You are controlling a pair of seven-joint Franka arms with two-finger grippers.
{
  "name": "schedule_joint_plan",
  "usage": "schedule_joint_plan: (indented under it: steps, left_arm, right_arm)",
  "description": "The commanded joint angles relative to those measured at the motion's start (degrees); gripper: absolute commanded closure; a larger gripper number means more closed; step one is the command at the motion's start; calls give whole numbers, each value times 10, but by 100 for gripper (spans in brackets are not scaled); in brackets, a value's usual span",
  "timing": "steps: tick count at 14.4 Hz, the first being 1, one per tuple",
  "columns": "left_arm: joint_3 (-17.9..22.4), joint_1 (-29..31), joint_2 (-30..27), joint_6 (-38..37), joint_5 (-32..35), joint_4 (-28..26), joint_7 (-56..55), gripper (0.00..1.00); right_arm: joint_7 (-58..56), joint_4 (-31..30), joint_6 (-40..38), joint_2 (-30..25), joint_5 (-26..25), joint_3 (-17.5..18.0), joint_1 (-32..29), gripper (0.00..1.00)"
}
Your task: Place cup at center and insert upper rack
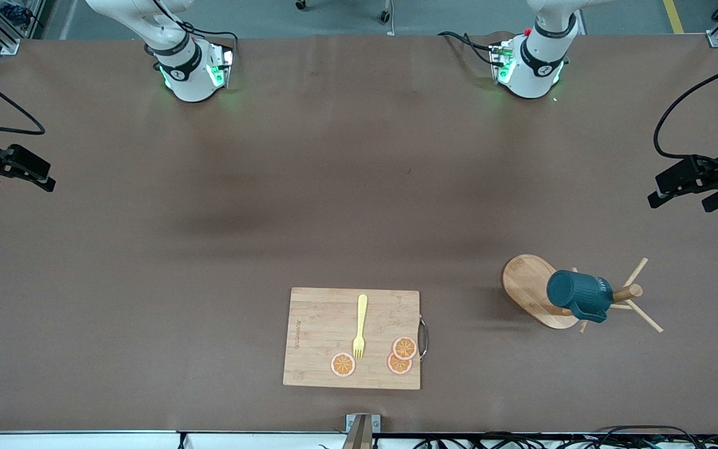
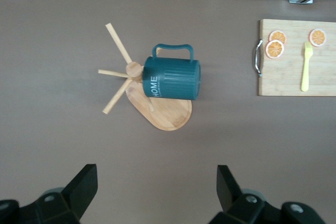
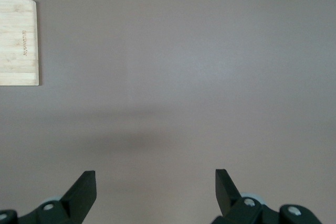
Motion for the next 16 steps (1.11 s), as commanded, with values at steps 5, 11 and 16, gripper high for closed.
schedule_joint_plan:
  steps: [5,11,16]
  left_arm:
    - [-8,16,-65,4,14,-48,13,0]
    - [5,-5,-73,3,12,-54,14,0]
    - [124,-122,-73,6,8,-45,14,0]
  right_arm:
    - [-3,-1,-2,-7,-5,1,-1,0]
    - [-3,-1,-2,-7,-5,1,-2,0]
    - [-4,-1,-2,-7,-5,1,-2,0]
